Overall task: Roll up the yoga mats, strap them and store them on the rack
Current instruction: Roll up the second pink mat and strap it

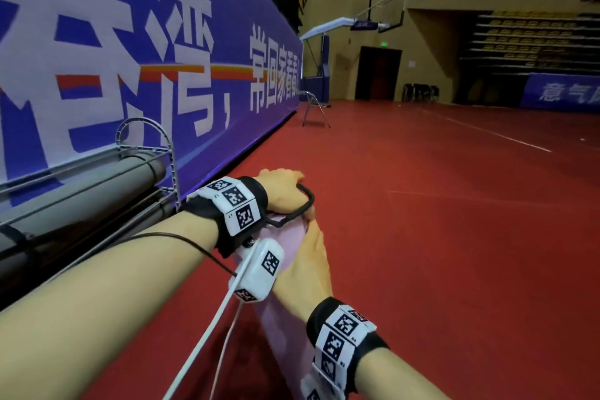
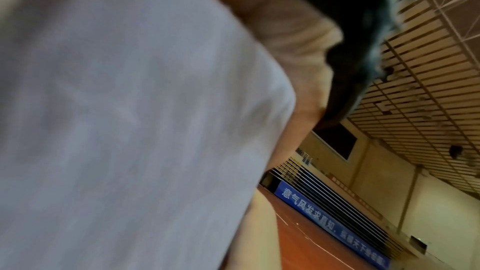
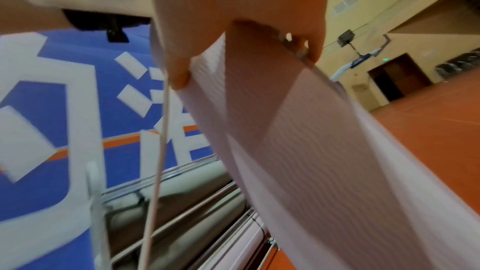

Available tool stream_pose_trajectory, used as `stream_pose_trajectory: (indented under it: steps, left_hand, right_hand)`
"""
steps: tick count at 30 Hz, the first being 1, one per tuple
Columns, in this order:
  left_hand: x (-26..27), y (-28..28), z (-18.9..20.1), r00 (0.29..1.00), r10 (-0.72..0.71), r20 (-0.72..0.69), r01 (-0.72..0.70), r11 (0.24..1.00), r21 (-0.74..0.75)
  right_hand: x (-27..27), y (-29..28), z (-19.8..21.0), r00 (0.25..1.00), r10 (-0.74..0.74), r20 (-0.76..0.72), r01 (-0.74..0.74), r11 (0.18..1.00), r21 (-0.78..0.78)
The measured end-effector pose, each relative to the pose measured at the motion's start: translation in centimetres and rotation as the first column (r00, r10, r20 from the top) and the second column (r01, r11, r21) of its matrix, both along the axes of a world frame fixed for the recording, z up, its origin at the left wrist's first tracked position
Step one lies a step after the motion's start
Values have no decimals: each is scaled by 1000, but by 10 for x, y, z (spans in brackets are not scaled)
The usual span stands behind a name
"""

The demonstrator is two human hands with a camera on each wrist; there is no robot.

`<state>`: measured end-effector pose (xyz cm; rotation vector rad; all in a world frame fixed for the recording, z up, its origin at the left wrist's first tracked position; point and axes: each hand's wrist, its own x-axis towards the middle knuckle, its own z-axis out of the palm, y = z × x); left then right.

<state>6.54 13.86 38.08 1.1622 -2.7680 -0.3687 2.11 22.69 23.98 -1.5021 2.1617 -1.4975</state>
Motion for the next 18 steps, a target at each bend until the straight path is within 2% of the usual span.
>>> stream_pose_trajectory:
  steps: [3,5,7,9,12,14,18]
  left_hand:
    - [7,-7,-2,998,60,-11,-60,998,-3]
    - [13,-12,-5,996,79,-30,-78,997,23]
    - [16,-14,-5,993,107,-54,-104,993,46]
    - [18,-15,-6,991,117,-63,-114,992,48]
    - [20,-14,-7,992,98,-76,-95,995,38]
    - [21,-13,-8,995,61,-83,-59,998,33]
    - [18,-7,-6,997,23,-70,-22,1000,15]
  right_hand:
    - [-17,1,6,953,189,238,-182,982,-49]
    - [-27,2,18,865,263,427,-235,965,-117]
    - [-26,4,34,795,301,527,-277,953,-127]
    - [-16,5,46,828,267,493,-279,959,-51]
    - [-5,0,51,909,110,402,-123,992,5]
    - [-5,-3,55,909,69,411,-57,998,-42]
    - [-12,-1,59,882,66,466,-26,995,-92]
